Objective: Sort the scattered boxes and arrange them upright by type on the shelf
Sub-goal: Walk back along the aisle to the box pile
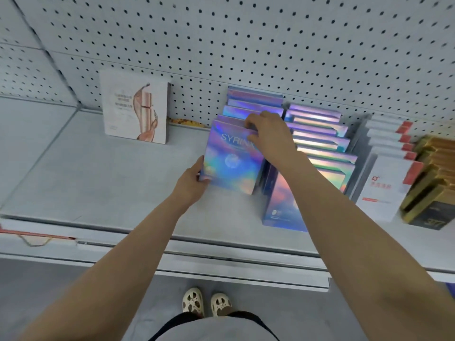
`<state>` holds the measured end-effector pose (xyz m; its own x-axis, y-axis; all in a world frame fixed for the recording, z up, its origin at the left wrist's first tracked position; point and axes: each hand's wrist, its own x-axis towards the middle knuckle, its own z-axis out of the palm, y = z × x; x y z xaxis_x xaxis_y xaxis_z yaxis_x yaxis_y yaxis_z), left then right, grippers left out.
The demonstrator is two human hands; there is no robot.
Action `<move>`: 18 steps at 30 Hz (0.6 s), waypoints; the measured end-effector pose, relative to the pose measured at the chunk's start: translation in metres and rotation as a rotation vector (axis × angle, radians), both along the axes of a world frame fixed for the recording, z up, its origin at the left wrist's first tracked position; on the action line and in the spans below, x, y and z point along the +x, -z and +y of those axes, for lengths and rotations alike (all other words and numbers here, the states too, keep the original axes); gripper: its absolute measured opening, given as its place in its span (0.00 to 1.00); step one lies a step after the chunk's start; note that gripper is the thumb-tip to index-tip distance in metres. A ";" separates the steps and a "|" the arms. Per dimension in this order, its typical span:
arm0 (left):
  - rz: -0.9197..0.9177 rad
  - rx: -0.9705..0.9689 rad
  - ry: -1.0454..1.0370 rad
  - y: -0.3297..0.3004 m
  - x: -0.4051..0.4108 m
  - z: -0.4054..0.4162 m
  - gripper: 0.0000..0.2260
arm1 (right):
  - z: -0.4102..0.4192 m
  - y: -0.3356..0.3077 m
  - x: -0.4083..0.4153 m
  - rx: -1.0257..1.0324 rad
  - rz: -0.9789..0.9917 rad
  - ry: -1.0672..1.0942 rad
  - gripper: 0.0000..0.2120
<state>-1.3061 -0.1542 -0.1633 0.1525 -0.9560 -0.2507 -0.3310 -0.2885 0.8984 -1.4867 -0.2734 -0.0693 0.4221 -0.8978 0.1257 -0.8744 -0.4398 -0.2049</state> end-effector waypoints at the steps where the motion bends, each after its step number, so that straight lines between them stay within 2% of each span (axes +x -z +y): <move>1: 0.003 0.013 0.013 -0.001 0.001 0.002 0.33 | 0.000 0.001 0.001 0.001 0.003 -0.006 0.13; 5: 0.011 0.038 0.014 -0.005 0.000 0.010 0.36 | 0.003 0.006 0.004 -0.028 0.022 -0.026 0.13; 9: -0.027 0.045 -0.118 -0.011 0.005 0.017 0.28 | 0.012 0.006 0.008 -0.078 -0.008 -0.072 0.13; 14: -0.126 -0.160 -0.322 -0.032 0.025 0.058 0.17 | 0.044 0.008 0.030 -0.161 -0.246 -0.147 0.12; 18: -0.150 -0.214 -0.523 -0.044 0.045 0.121 0.14 | 0.081 0.027 0.062 0.010 -0.461 -0.230 0.12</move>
<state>-1.2606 -0.0330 -0.1194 0.6366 -0.7712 0.0003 -0.3214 -0.2650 0.9091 -1.4243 -0.1923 -0.0967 0.5120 -0.7902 0.3367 -0.5731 -0.6063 -0.5514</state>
